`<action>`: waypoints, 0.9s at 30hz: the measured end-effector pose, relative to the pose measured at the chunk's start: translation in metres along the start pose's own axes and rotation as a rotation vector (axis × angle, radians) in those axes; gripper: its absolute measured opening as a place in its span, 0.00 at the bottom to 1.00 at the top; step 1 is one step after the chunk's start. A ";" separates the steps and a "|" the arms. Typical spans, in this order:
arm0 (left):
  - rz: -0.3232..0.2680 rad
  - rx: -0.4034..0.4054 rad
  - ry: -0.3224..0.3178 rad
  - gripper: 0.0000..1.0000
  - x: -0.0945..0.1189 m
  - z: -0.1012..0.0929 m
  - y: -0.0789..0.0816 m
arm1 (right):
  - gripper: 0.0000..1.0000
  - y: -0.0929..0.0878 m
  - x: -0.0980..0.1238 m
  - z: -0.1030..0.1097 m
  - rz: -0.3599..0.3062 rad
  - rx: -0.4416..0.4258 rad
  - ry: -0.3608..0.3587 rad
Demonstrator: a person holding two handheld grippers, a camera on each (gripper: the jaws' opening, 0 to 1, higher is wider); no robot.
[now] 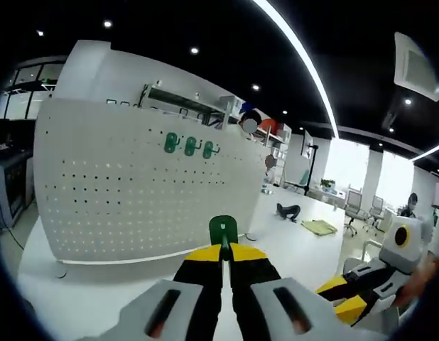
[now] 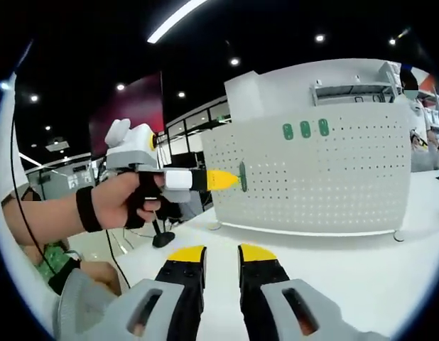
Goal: Insert the hook assembly into the mounting plate slot until the hook locks in place.
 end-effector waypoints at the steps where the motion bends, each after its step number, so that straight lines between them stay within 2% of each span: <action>1: 0.005 0.001 0.009 0.02 -0.002 0.002 0.001 | 0.18 0.001 0.000 -0.001 -0.003 -0.001 -0.002; 9: 0.017 -0.021 0.046 0.02 -0.014 0.010 0.009 | 0.31 0.001 0.004 -0.003 -0.008 0.010 -0.014; 14: 0.017 -0.035 0.098 0.02 -0.020 0.018 0.016 | 0.32 0.001 0.004 -0.003 -0.009 0.005 -0.017; 18: -0.005 -0.052 0.140 0.02 -0.023 0.023 0.021 | 0.34 -0.001 0.004 -0.006 -0.002 -0.010 -0.014; 25: -0.017 -0.034 0.212 0.02 -0.029 0.031 0.030 | 0.36 -0.003 0.003 -0.004 0.001 0.007 -0.013; 27: -0.018 -0.064 0.224 0.02 -0.032 0.030 0.032 | 0.38 -0.003 0.004 -0.005 -0.001 0.010 -0.016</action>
Point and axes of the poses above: the point that each gripper's makers call its tool centre point, and the gripper's own axes: x roughly backward along the fingers, z roughly to its left, y roughly out of its top, the point moved 10 cm from there along x, roughly backward along the fingers, and after that the axes turned 12 degrees about -x, right-handed, at the moved point
